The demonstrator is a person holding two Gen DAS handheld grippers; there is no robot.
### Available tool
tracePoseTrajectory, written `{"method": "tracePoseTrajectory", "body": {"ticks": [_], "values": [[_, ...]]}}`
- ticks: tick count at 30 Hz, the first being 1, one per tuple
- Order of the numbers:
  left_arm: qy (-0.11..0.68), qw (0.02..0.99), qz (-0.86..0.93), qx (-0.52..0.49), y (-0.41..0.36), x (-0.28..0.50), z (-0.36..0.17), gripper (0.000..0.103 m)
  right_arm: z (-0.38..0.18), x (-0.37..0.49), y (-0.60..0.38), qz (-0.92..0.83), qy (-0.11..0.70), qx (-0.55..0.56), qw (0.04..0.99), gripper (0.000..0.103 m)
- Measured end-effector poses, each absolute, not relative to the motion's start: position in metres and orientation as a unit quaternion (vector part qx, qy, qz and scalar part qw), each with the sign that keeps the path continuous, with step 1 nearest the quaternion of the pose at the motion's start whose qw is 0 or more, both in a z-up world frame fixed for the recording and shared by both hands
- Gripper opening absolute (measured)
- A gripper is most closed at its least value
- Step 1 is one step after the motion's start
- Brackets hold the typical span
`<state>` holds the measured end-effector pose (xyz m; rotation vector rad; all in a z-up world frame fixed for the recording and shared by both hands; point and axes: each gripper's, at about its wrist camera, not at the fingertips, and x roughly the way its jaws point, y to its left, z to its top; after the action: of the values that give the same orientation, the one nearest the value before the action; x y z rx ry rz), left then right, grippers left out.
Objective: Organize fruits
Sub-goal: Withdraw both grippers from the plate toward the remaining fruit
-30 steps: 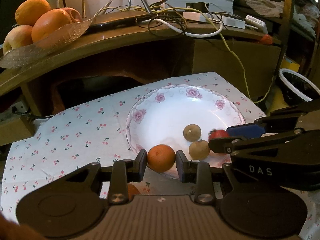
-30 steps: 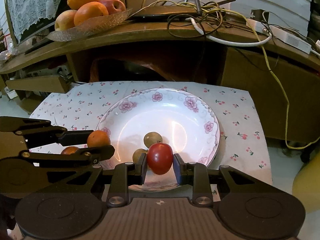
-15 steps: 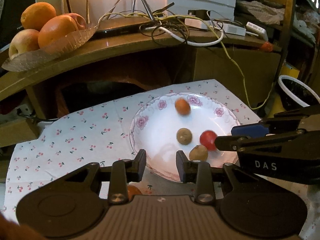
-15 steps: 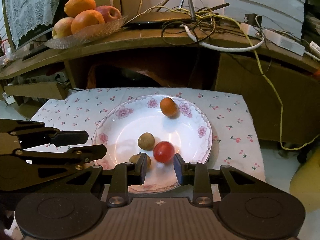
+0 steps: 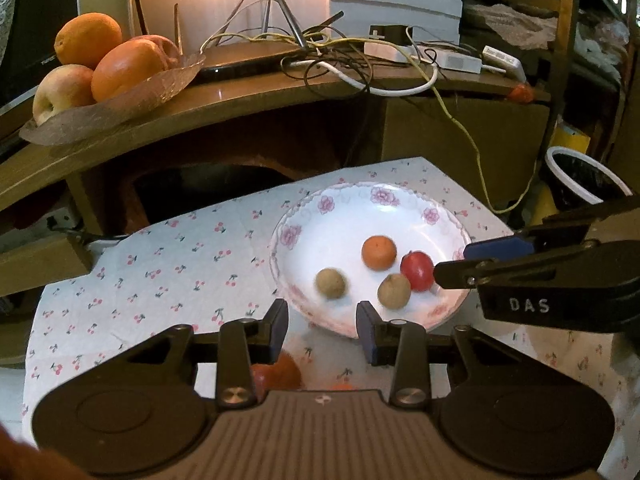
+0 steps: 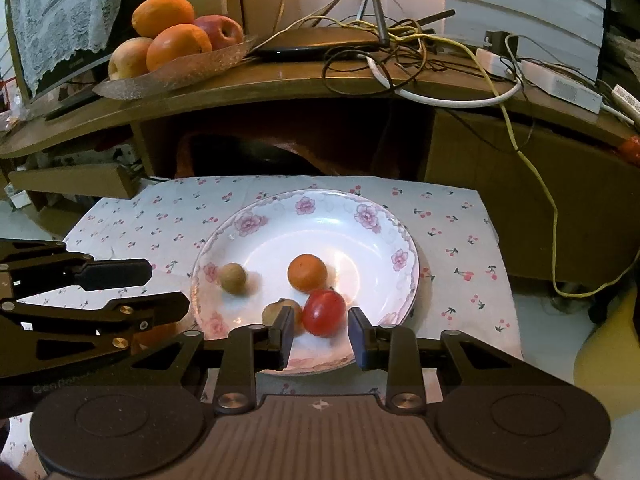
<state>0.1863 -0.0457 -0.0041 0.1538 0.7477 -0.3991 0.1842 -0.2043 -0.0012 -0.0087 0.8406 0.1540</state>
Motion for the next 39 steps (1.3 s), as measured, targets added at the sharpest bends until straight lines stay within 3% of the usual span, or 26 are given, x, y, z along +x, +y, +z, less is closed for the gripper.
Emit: {"method": "tracePoseTrajectory", "body": {"ticks": [39], "values": [[0.41,0.889,-0.187,0.081,0.025,0.155,-0.027,0.044,-0.03,0.144,-0.114,0.244,0.481,-0.051,0.84,0.04]]}}
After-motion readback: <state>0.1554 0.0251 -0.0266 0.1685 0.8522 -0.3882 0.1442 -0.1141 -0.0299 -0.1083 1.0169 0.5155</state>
